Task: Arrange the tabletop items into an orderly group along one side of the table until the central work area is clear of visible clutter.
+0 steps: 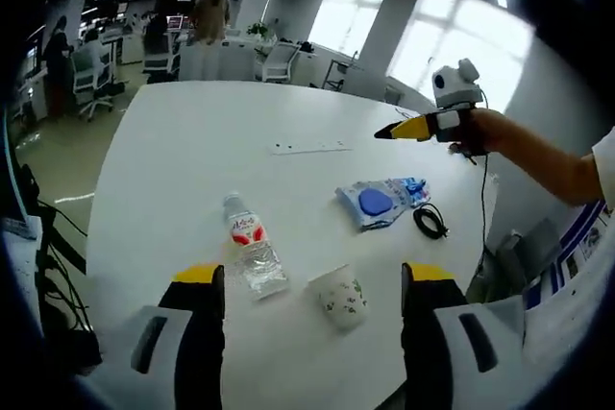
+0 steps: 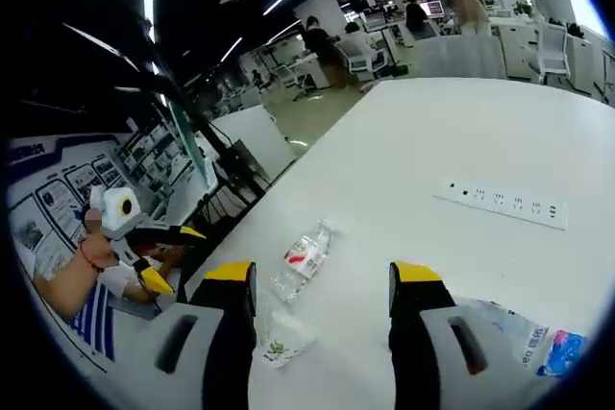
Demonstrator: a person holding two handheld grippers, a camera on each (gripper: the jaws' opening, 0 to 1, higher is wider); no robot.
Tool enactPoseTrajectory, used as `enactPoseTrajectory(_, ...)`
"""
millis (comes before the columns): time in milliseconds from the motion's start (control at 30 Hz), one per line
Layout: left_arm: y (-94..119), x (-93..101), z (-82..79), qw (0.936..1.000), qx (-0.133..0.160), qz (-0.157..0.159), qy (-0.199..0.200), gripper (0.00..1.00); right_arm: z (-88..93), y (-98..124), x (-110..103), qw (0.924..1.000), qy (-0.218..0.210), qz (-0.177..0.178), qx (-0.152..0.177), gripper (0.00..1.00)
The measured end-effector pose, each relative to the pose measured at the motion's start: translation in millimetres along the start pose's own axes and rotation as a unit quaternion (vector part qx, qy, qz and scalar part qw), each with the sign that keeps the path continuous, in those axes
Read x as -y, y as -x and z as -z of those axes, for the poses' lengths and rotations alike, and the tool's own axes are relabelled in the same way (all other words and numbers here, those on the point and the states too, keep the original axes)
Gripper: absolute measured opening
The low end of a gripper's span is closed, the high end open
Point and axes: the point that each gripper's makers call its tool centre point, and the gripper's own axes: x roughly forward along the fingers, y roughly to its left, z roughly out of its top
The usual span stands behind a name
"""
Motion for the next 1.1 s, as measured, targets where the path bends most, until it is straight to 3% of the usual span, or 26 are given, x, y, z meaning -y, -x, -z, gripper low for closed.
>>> enactPoseTrajectory(600, -22.0, -37.5, 2.8, 0.999, 0.021, 0.011, 0.037, 0.76, 2.2, -114.3, -4.0, 0.9965, -0.044, -0.059, -0.04, 0.51)
enactPoseTrajectory(833, -33.7, -51.5, 4.2, 0.9976, 0.034, 0.012, 0.059, 0.76, 10.6, -155.4, 3.2, 0.9944, -0.054, -0.074, -0.053, 0.51)
enactPoseTrajectory(1100, -44.5, -60.7, 7.8, 0.9967, 0.04, 0.014, 0.07, 0.75, 25.0, -191.8, 7.4, 0.9878, -0.104, -0.094, -0.067, 0.49)
